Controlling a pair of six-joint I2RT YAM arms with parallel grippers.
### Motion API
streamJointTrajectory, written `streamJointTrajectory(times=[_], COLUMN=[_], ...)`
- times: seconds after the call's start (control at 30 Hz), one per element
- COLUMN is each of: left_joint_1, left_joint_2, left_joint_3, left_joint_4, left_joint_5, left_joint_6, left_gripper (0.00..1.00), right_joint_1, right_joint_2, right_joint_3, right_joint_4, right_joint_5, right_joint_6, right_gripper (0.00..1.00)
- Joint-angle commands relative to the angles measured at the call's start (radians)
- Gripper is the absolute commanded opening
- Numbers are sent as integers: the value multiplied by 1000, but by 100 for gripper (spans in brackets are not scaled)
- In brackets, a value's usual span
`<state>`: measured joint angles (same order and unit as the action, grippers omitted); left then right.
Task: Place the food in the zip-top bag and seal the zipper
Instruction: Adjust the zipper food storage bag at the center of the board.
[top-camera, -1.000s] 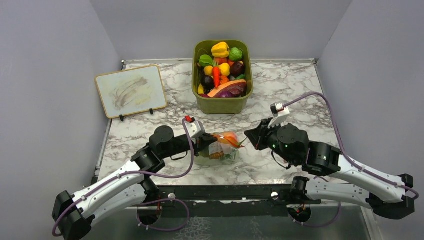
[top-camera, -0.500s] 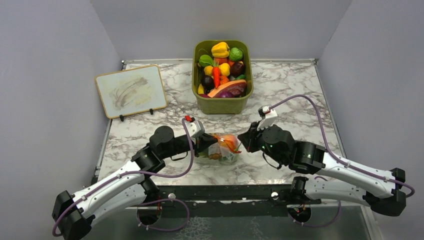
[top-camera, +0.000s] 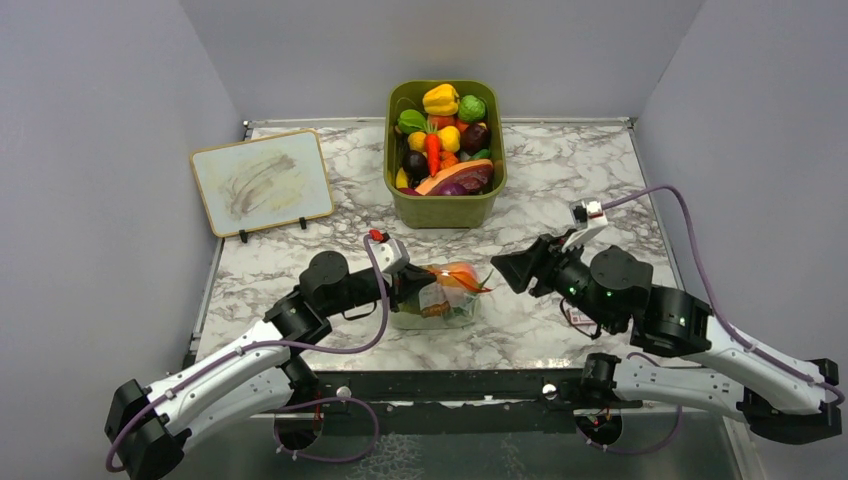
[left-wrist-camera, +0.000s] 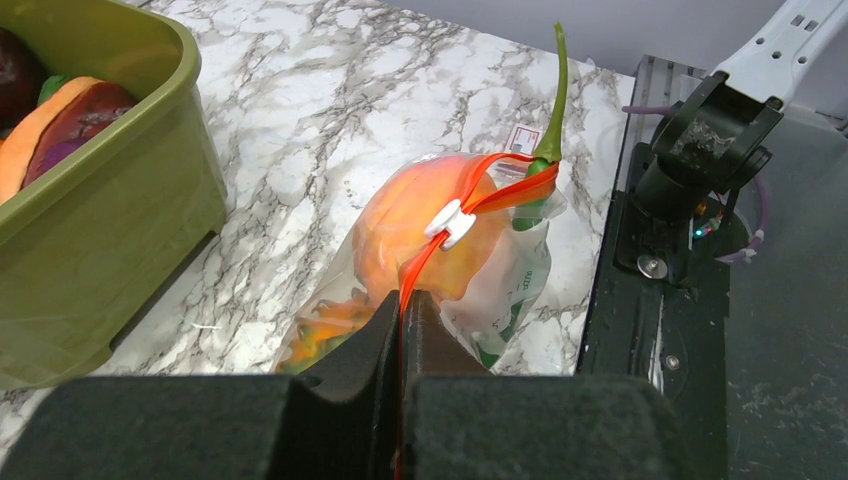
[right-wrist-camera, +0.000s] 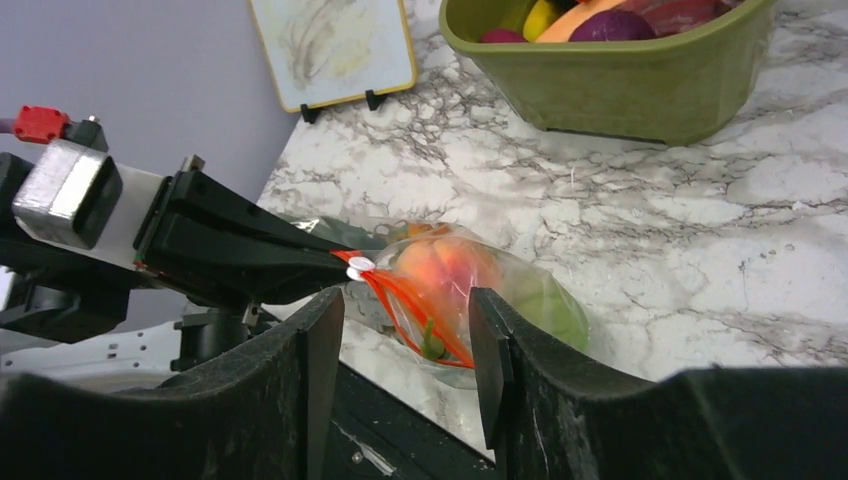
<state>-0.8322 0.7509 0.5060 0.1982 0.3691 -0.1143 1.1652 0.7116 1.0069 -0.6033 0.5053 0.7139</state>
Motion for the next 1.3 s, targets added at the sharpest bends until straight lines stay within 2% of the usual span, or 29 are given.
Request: streamJointTrajectory(times=[0.0,0.17,0.3,0.5,0.7,0.87,1.1,1.27], left_joint_1=[1,1,1,1,1,1,7,8], left_joint_2=[10,15,20,30,66,67,23,26], left_joint_3=[21,34,39,45,62,76,77,75], left_joint_4=[85,77,75,76,86,100,100,121], left_joint_5=[27,27,25,8,-8,-6,-1,30], left_joint_6=[-8,-12,-20,-42,-75,-114,-164,-180], left_gripper=[0,0,0,0,0,0,0,0], right_joint_1=[5,5,5,5,5,4,4,4], right_joint_2=[10,26,42,49,44,70,87,114], right_joint_3=[-60,-96,-119,-146,-189,-235,-293,-258], right_joint_4=[25,92,117,186,337,340,189,139], right_joint_5=[25,10,-30,-148,-292,-235,-103,-48], right_joint_6=[29,15,17,-16,-80,-67,-10,-40], right_gripper=[50,36,29,1,1,1,1,1])
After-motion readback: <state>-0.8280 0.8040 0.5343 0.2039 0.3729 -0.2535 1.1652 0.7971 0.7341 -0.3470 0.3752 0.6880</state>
